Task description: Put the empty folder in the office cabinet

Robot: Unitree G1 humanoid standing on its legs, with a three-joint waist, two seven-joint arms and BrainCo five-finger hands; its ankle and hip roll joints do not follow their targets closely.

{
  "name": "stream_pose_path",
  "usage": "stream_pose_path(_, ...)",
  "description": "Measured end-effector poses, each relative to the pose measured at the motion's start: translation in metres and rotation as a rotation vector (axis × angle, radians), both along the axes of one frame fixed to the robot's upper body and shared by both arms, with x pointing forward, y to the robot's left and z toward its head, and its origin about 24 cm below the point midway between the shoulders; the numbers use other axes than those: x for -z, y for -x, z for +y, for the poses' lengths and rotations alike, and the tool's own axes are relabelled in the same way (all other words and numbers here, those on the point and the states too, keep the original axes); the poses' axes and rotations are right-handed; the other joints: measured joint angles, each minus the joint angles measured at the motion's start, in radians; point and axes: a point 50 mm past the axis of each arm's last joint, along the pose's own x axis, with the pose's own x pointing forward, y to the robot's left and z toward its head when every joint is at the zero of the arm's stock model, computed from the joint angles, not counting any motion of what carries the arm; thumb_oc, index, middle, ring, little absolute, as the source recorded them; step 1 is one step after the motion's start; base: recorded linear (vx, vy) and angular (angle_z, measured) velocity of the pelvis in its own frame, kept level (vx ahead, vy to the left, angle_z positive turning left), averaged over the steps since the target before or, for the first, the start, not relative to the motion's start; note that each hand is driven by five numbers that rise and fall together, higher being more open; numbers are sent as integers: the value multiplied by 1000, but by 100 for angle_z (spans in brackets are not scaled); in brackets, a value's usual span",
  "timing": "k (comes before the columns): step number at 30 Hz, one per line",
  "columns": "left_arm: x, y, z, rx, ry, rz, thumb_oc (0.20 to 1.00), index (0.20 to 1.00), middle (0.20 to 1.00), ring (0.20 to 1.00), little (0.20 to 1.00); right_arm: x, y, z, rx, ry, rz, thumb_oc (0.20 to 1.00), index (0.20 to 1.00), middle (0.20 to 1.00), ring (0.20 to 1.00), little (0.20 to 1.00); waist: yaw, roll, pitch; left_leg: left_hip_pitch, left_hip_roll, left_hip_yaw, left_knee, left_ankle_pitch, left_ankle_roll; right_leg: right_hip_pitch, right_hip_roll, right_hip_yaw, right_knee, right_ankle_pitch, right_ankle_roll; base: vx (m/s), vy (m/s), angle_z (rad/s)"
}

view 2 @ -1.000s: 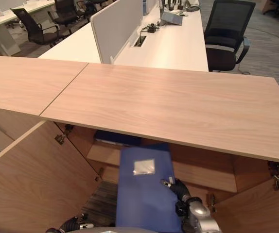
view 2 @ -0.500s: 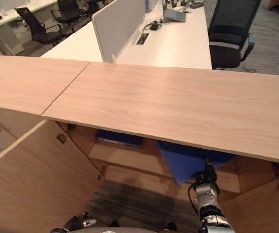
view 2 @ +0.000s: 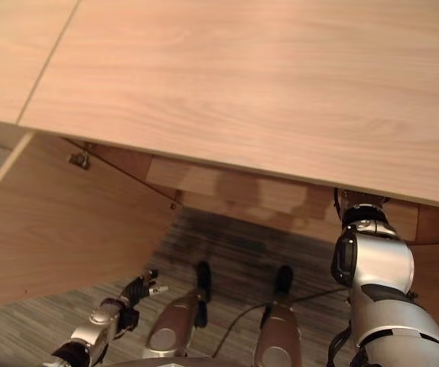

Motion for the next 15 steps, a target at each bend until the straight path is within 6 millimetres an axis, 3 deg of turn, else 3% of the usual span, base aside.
stream_pose_path(6, -1, 1, 9, 25, -50, 9, 1000, 1000, 1000, 1000, 1000, -31, -8, 2, 22, 0, -35, 200, 200, 200, 200, 200, 4, -11, 8, -124, -16, -3, 122, -50, 5, -150, -34, 31, 170, -62, 0, -13, -37, 2)
stream_pose_path(10, -6, -6, 9, 23, -47, -22, 1000, 1000, 1000, 1000, 1000, -53, -11, 1, 44, -1, -68, 200, 200, 200, 200, 200, 6, -7, 9, -223, -16, -13, 200, -63, 2, -258, -45, 37, 271, -96, -19, -5, -33, 7)
stream_pose_path(12, -8, -6, 7, 33, -44, -31, 1000, 1000, 1000, 1000, 1000, -57, -10, -2, 50, 14, -62, 200, 200, 200, 200, 200, 8, 4, 14, -238, -16, -19, 219, -71, -3, -277, -53, 34, 306, -116, -18, -17, -34, 9)
stream_pose_path(15, -15, -12, 6, 64, -45, -76, 1000, 1000, 1000, 1000, 1000, -78, -9, -6, 62, 49, -74, 200, 200, 200, 200, 200, 28, 30, 6, -336, -17, -22, 312, -104, -6, -383, -61, 58, 400, -151, -30, -17, -40, 0)
